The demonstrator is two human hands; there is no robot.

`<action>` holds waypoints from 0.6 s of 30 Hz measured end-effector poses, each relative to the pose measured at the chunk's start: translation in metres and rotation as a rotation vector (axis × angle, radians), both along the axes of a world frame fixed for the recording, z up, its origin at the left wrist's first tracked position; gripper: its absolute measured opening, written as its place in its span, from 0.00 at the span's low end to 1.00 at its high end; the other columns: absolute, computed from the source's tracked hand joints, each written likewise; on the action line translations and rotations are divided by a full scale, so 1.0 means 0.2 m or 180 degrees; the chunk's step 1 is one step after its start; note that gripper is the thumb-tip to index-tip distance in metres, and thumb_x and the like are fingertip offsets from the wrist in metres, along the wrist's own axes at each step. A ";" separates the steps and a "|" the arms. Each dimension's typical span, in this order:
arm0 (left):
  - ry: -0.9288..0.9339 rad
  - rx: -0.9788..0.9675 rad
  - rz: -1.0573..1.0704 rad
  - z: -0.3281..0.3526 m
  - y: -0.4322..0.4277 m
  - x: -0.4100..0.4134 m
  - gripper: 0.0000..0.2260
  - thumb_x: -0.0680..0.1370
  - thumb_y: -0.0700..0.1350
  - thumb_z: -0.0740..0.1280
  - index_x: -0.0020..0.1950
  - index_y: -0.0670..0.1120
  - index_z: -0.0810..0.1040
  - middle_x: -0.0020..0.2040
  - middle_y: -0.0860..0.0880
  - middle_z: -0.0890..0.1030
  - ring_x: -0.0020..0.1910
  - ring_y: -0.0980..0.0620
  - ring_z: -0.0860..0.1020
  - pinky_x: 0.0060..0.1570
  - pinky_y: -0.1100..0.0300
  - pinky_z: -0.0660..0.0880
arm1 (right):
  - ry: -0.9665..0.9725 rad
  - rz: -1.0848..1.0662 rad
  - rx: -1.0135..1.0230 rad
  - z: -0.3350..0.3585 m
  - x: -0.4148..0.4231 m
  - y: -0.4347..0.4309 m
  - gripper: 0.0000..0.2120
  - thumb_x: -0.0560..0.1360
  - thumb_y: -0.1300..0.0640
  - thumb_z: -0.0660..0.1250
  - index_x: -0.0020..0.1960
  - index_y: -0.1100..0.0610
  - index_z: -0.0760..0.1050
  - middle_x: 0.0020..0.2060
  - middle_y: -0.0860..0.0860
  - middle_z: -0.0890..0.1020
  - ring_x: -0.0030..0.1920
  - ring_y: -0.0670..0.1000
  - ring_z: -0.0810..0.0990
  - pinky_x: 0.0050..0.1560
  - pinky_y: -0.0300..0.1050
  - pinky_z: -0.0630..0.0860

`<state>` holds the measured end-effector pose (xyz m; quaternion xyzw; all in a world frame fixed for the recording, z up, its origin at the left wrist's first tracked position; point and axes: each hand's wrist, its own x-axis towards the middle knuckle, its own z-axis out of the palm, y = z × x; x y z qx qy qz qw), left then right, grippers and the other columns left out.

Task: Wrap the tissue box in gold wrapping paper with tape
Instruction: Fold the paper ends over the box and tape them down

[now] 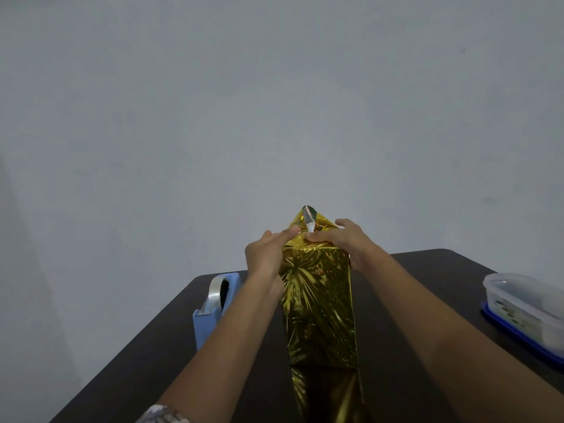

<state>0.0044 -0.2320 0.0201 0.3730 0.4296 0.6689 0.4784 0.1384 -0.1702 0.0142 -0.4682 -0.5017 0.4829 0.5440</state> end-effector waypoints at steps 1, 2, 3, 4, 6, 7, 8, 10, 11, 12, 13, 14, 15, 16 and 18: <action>0.0023 0.0015 0.0007 0.00 0.00 0.00 0.26 0.67 0.42 0.78 0.63 0.38 0.76 0.69 0.41 0.72 0.60 0.41 0.77 0.40 0.53 0.81 | 0.0007 -0.0006 0.0015 0.00 0.00 0.00 0.53 0.58 0.55 0.82 0.74 0.57 0.56 0.68 0.60 0.68 0.64 0.61 0.72 0.61 0.59 0.74; 0.0035 0.0041 0.0014 -0.01 0.00 0.01 0.27 0.66 0.43 0.78 0.62 0.37 0.77 0.68 0.41 0.72 0.60 0.41 0.77 0.36 0.56 0.81 | 0.0020 -0.0015 0.0025 0.00 0.00 0.01 0.53 0.57 0.55 0.82 0.74 0.57 0.56 0.68 0.60 0.68 0.64 0.61 0.72 0.61 0.60 0.73; 0.0034 0.0055 0.0014 -0.01 0.00 0.01 0.27 0.66 0.43 0.78 0.62 0.38 0.77 0.68 0.41 0.73 0.60 0.41 0.77 0.34 0.57 0.80 | 0.0032 -0.0022 0.0029 -0.01 0.00 0.01 0.53 0.57 0.55 0.82 0.74 0.57 0.56 0.68 0.60 0.68 0.64 0.61 0.72 0.61 0.60 0.73; 0.0030 0.0066 0.0012 -0.01 0.01 0.02 0.27 0.66 0.44 0.78 0.62 0.39 0.77 0.68 0.42 0.73 0.60 0.41 0.77 0.36 0.57 0.81 | 0.0043 -0.0032 0.0030 -0.01 -0.01 0.01 0.53 0.57 0.55 0.82 0.74 0.57 0.56 0.68 0.60 0.68 0.64 0.61 0.72 0.61 0.60 0.74; 0.0032 0.0145 0.0020 -0.01 0.02 0.03 0.25 0.66 0.44 0.78 0.61 0.41 0.78 0.68 0.43 0.73 0.60 0.42 0.77 0.46 0.52 0.81 | 0.0053 -0.0055 0.0024 -0.01 -0.01 0.02 0.53 0.57 0.55 0.82 0.74 0.56 0.56 0.68 0.60 0.69 0.64 0.61 0.72 0.60 0.60 0.74; 0.0032 0.0175 0.0034 -0.01 0.02 0.04 0.24 0.66 0.43 0.78 0.60 0.42 0.78 0.69 0.44 0.72 0.61 0.42 0.77 0.51 0.49 0.79 | 0.0049 -0.0066 0.0021 -0.01 -0.01 0.02 0.53 0.57 0.55 0.82 0.74 0.56 0.56 0.68 0.60 0.69 0.64 0.61 0.72 0.60 0.60 0.74; 0.0052 0.0202 0.0063 -0.01 0.02 0.04 0.22 0.67 0.43 0.77 0.59 0.43 0.78 0.70 0.45 0.71 0.62 0.42 0.76 0.54 0.47 0.78 | 0.0041 -0.0069 0.0022 -0.01 -0.01 0.03 0.54 0.57 0.55 0.82 0.74 0.56 0.56 0.68 0.60 0.69 0.64 0.61 0.72 0.60 0.60 0.74; 0.0105 0.0217 0.0138 -0.02 0.03 0.04 0.19 0.68 0.42 0.77 0.57 0.43 0.77 0.70 0.44 0.71 0.63 0.42 0.75 0.57 0.45 0.76 | 0.0023 -0.0060 0.0009 -0.01 -0.01 0.03 0.54 0.56 0.54 0.82 0.74 0.56 0.56 0.68 0.60 0.69 0.64 0.61 0.72 0.61 0.60 0.74; 0.0131 0.0217 0.0164 -0.03 0.04 0.04 0.19 0.68 0.42 0.76 0.56 0.42 0.77 0.70 0.43 0.71 0.63 0.42 0.75 0.58 0.46 0.76 | 0.0016 -0.0057 0.0003 -0.01 0.00 0.03 0.53 0.57 0.55 0.82 0.74 0.56 0.56 0.68 0.60 0.69 0.64 0.61 0.72 0.61 0.60 0.74; 0.0154 0.0239 0.0205 -0.04 0.05 0.04 0.17 0.69 0.42 0.76 0.55 0.42 0.78 0.70 0.43 0.71 0.63 0.42 0.75 0.58 0.46 0.76 | 0.0014 -0.0058 0.0003 -0.01 0.00 0.04 0.53 0.57 0.55 0.82 0.74 0.56 0.56 0.68 0.60 0.68 0.64 0.61 0.72 0.61 0.60 0.74; 0.0165 0.0279 0.0224 -0.05 0.06 0.03 0.12 0.69 0.41 0.76 0.50 0.44 0.80 0.70 0.44 0.70 0.63 0.43 0.75 0.59 0.47 0.75 | 0.0004 -0.0060 0.0005 -0.01 0.00 0.04 0.52 0.58 0.55 0.82 0.74 0.56 0.56 0.68 0.59 0.68 0.64 0.61 0.72 0.61 0.60 0.74; 0.0182 0.0306 0.0268 -0.05 0.06 0.04 0.07 0.69 0.41 0.76 0.42 0.47 0.80 0.71 0.45 0.70 0.63 0.43 0.75 0.59 0.46 0.75 | -0.0011 -0.0066 0.0008 -0.01 0.00 0.05 0.52 0.59 0.55 0.81 0.74 0.56 0.56 0.69 0.59 0.68 0.65 0.61 0.72 0.61 0.59 0.74; 0.0226 0.0344 0.0306 -0.06 0.08 0.03 0.09 0.69 0.40 0.76 0.36 0.50 0.78 0.71 0.47 0.70 0.63 0.43 0.74 0.60 0.46 0.74 | -0.0026 -0.0070 0.0010 -0.02 0.01 0.05 0.51 0.60 0.56 0.81 0.74 0.56 0.56 0.69 0.59 0.68 0.65 0.61 0.71 0.61 0.59 0.73; 0.0297 0.0349 0.0346 -0.07 0.09 0.04 0.11 0.69 0.39 0.75 0.33 0.52 0.77 0.71 0.48 0.69 0.64 0.43 0.74 0.61 0.45 0.74 | -0.0030 -0.0074 0.0014 -0.01 0.01 0.06 0.51 0.60 0.56 0.81 0.74 0.57 0.56 0.69 0.59 0.67 0.65 0.61 0.71 0.61 0.59 0.73; 0.0414 0.0317 0.0448 -0.09 0.10 0.03 0.11 0.69 0.40 0.75 0.31 0.52 0.79 0.71 0.50 0.69 0.64 0.43 0.74 0.61 0.44 0.73 | -0.0039 -0.0075 0.0010 -0.01 0.00 0.05 0.51 0.60 0.56 0.81 0.74 0.57 0.56 0.69 0.59 0.68 0.65 0.61 0.71 0.61 0.59 0.74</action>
